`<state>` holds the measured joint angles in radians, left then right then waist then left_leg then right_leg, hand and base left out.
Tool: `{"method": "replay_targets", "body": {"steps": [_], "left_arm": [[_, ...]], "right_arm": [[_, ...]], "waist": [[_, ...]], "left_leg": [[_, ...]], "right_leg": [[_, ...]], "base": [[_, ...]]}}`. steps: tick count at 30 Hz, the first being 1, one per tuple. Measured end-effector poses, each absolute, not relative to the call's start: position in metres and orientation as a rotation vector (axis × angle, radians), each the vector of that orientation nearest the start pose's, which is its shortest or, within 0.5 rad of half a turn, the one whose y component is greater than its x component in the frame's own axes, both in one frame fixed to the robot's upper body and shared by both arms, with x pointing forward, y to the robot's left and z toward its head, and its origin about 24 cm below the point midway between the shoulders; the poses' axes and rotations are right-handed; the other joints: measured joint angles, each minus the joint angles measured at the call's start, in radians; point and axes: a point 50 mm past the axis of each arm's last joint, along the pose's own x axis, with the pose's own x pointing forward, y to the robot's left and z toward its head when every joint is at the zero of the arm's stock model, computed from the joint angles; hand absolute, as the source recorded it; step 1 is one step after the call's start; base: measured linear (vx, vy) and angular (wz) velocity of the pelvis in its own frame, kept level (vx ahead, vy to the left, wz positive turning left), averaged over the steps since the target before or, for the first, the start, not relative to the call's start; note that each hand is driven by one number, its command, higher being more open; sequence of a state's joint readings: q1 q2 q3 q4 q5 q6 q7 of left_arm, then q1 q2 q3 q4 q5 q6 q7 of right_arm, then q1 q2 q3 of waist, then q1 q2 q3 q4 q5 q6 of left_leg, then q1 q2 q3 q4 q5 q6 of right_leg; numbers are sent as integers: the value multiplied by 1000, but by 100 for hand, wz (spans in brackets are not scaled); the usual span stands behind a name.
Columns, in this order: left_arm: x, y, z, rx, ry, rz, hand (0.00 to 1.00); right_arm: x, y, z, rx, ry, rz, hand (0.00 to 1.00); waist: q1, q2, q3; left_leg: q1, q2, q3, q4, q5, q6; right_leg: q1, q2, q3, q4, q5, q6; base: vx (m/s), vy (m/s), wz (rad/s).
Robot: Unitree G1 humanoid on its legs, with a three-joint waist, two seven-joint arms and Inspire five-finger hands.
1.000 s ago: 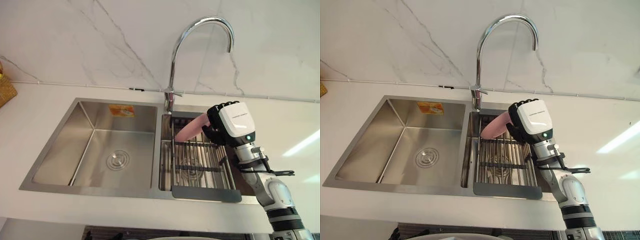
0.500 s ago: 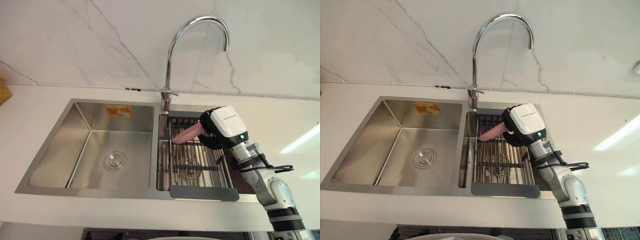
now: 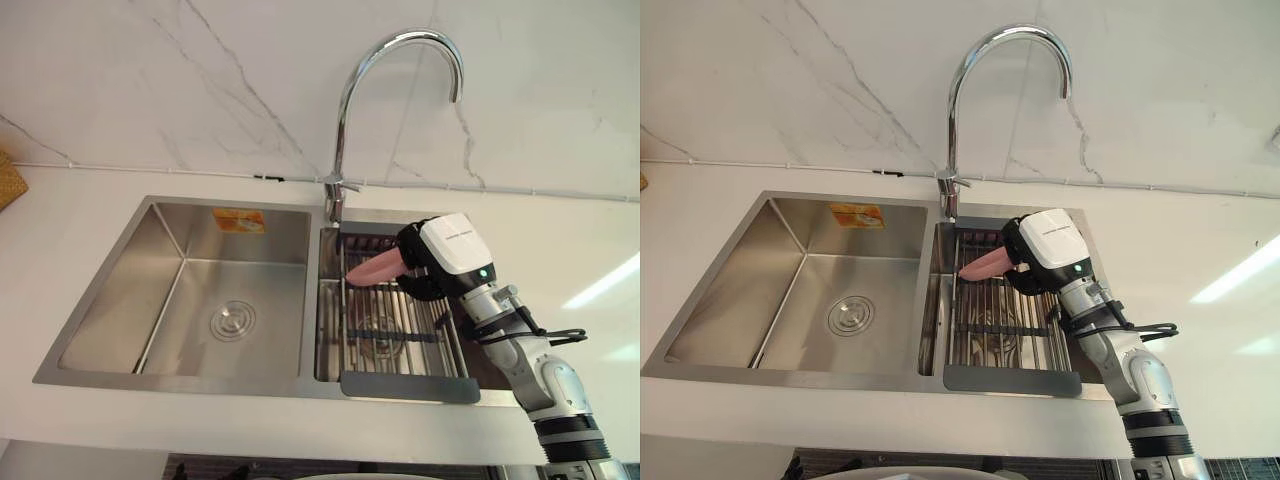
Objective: Walk over to the sink, pick up the cup, carry it to the dishwasher, place the cup inside the dishwasher, then close the dishwasher door
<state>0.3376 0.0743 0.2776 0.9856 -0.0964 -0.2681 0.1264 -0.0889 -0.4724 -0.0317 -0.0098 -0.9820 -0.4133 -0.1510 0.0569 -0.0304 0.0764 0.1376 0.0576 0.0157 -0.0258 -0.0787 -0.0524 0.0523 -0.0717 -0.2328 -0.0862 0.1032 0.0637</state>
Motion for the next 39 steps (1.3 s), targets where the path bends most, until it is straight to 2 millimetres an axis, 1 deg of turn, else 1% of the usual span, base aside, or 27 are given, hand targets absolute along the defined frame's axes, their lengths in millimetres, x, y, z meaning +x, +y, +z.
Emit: {"method": "replay_targets", "body": {"steps": [2, 4, 15, 25, 34, 36, 39], "left_arm": [[14, 234, -153, -21, 1016, 577, 100], [15, 234, -153, -22, 1015, 576, 100], [16, 234, -153, -23, 1013, 576, 100], [16, 234, -153, -22, 1013, 576, 100], [16, 234, -153, -20, 1013, 576, 100], [16, 234, -153, -20, 1012, 577, 100], [17, 234, -153, -20, 1011, 577, 100]], "right_arm": [[259, -199, 112, -1405, -561, 79, 100], [259, -199, 113, -1406, -564, 75, 100], [259, -199, 111, -1404, -558, 79, 100], [259, -200, 110, -1400, -544, 70, 100], [256, -198, 94, -1369, -414, 151, 100], [256, -197, 85, -1364, -365, 189, 100], [257, -197, 77, -1361, -319, 215, 100]], "waist": [[-5, -2, -2], [-7, -4, -3], [-7, -6, -4], [-7, -16, -11], [-9, -18, -12], [-8, -19, -12], [-7, -19, -12]], "left_leg": [[2, 0, -1, 1, 0, 0], [5, 0, -1, 1, 0, 0], [6, -1, -2, -2, 0, 0], [9, -1, -2, -2, 0, 1], [11, -2, -2, -4, 1, 1], [11, -2, -2, -4, 1, 1], [10, -2, -3, -4, 1, 1]], "right_leg": [[3, 0, -1, 0, 0, 0], [6, 0, -1, 0, 0, 0], [6, -1, -2, 0, 0, 0], [9, -1, -2, 0, 0, 0], [9, -1, -2, 0, 0, 0], [9, -2, -2, 0, 0, 0], [10, -2, -3, 0, 0, 0]], "base": [[0, 0, 0], [0, 0, 0], [0, 0, 0], [0, 0, 0], [0, 0, 0], [0, 0, 0], [0, 0, 0]]}}
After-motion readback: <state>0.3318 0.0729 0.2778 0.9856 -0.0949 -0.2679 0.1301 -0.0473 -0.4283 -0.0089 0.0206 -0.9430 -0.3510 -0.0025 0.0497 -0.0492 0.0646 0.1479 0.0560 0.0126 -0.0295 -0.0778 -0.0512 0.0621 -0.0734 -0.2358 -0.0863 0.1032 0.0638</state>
